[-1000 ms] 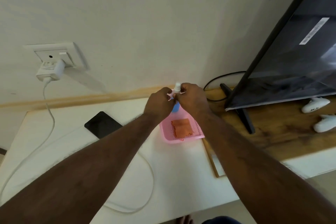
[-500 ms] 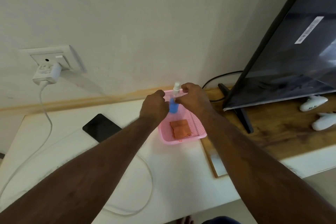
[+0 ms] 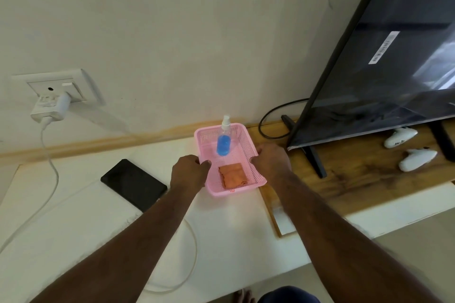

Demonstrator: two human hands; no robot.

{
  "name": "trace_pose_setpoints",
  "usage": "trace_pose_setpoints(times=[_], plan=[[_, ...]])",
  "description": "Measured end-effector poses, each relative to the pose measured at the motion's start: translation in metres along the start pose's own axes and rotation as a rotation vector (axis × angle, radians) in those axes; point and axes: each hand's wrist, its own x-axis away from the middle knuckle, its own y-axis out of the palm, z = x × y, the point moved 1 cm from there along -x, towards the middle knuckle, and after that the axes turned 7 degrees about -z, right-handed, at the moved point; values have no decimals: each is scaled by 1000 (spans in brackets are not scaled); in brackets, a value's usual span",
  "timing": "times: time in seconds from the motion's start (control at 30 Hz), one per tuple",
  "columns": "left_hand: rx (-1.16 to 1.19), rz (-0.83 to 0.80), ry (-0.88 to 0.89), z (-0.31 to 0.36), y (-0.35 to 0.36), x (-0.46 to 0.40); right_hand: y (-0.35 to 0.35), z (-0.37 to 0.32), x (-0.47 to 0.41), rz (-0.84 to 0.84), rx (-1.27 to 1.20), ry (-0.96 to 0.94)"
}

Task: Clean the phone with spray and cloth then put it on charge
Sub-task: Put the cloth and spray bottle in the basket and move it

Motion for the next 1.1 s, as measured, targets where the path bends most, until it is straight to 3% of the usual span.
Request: trace_pose_setpoints(times=[0.93,1.03,1.1], plan=[[4,3,8,16,-12,-24,-4,-16,-31,41,99,-34],[45,-4,9,14,-14,-24,-7,-20,-22,189,134,-24],[65,-7,7,13,-14,-24,-5,-29,-17,348,112,-155]])
